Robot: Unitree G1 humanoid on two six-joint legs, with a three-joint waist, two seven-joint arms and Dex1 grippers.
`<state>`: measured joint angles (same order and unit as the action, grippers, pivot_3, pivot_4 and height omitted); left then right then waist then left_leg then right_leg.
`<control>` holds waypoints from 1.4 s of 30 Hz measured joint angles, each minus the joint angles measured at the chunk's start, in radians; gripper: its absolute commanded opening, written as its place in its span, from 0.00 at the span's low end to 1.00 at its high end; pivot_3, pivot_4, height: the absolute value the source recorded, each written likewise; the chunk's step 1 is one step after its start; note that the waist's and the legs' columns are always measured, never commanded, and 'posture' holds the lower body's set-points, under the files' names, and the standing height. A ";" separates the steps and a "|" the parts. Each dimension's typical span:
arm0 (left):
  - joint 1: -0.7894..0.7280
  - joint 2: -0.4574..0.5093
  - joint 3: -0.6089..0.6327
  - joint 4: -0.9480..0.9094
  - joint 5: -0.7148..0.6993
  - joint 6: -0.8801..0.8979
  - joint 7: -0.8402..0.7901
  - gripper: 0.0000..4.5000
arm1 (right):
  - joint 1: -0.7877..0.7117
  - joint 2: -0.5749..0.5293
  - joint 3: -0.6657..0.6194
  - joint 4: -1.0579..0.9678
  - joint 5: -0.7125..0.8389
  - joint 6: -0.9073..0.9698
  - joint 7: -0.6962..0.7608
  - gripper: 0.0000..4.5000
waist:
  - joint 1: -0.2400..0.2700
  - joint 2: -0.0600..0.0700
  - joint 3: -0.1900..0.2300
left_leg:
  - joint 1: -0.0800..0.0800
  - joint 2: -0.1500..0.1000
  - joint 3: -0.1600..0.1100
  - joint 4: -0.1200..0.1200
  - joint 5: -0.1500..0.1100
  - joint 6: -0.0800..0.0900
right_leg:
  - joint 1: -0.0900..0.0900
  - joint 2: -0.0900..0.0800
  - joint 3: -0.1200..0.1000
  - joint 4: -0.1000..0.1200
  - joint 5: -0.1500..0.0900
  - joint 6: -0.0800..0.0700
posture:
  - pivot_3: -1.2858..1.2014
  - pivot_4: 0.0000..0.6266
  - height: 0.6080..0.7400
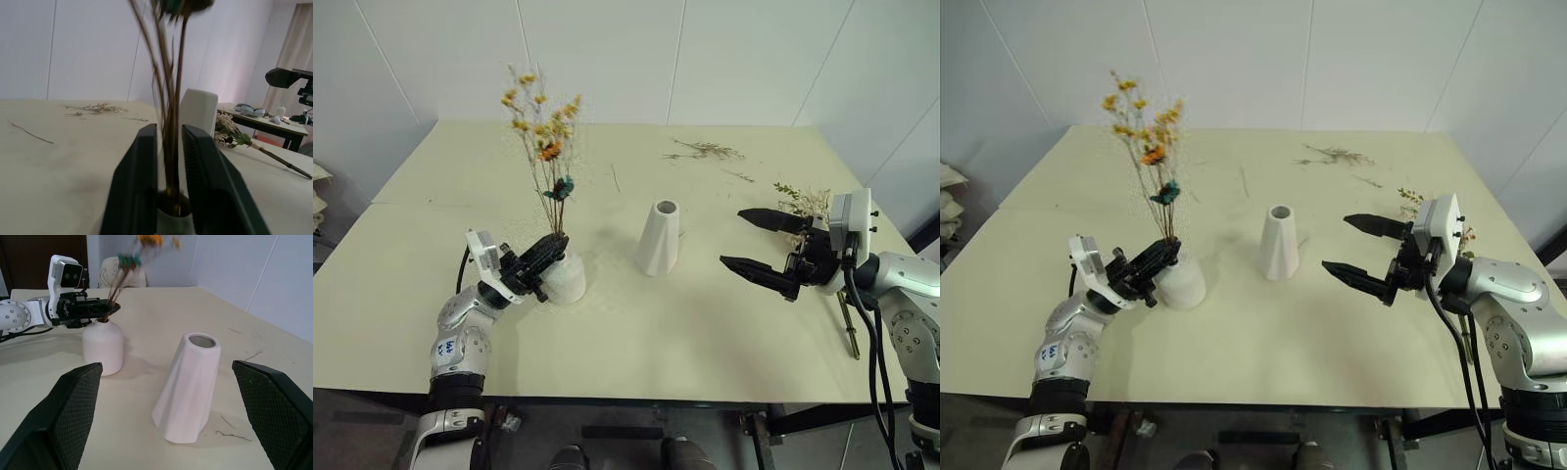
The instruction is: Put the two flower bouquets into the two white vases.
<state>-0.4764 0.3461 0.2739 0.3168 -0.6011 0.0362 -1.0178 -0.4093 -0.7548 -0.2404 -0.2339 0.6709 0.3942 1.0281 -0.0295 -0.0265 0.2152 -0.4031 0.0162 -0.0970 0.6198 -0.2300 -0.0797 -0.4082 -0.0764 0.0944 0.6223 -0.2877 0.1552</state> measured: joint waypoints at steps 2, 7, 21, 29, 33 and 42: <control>0.012 0.027 -0.003 -0.013 0.006 0.002 -0.003 0.49 | 0.000 0.000 0.000 0.000 0.000 0.000 0.000 1.00 | 0.000 0.000 0.000 | 0.000 0.000 0.000 0.000 0.000 0.000 | 0.000 0.000 0.000 0.000 0.000 0.000 | 0.52 0.24 1.00; 0.035 0.166 -0.005 -0.084 0.005 0.068 -0.041 0.83 | 0.000 -0.001 0.000 0.001 0.000 0.007 -0.002 1.00 | 0.000 0.000 0.000 | 0.000 0.000 0.000 -0.001 0.000 0.000 | 0.000 0.000 0.000 0.000 0.000 0.000 | 0.52 0.24 1.00; 0.006 0.623 -0.028 -0.193 -0.106 0.444 -0.442 0.89 | -0.177 -0.445 0.123 0.313 -0.098 0.653 -0.148 1.00 | -0.002 0.002 0.001 | -0.001 0.001 0.001 -0.009 0.000 0.001 | -0.005 -0.001 -0.001 -0.003 -0.012 -0.023 | 0.52 0.24 1.00; -0.075 0.638 -0.052 -0.231 -0.107 0.466 -0.482 0.89 | -0.416 -0.457 0.405 0.629 -0.301 0.761 -0.099 1.00 | -0.032 0.003 0.002 | -0.001 0.001 0.005 -0.009 -0.002 0.002 | -0.006 -0.001 0.001 -0.003 -0.008 -0.012 | 0.52 0.24 1.00; -0.062 0.636 -0.047 -0.276 -0.118 0.469 -0.481 0.89 | -0.491 -0.407 0.513 0.744 -0.394 0.733 -0.055 1.00 | -0.043 0.003 0.002 | -0.001 0.001 0.006 -0.010 -0.002 0.003 | -0.007 -0.001 0.001 -0.003 -0.004 -0.004 | 0.52 0.24 1.00; 0.008 0.637 0.017 -0.338 -0.142 0.487 -0.448 0.90 | -0.574 -0.273 0.597 0.952 -0.523 0.672 0.037 0.91 | -0.053 0.003 0.002 | -0.001 0.001 0.006 -0.008 -0.003 0.003 | -0.007 -0.001 0.002 -0.002 -0.004 -0.003 | 0.52 0.24 1.00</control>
<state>-0.4684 0.9829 0.2911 -0.0215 -0.7426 0.5227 -1.4653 -0.9833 -1.0278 0.3566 0.7186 0.1479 1.0661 1.0646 -0.0829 -0.0230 0.2174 -0.4045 0.0171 -0.0914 0.6116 -0.2326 -0.0765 -0.4148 -0.0773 0.0959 0.6206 -0.2922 0.1523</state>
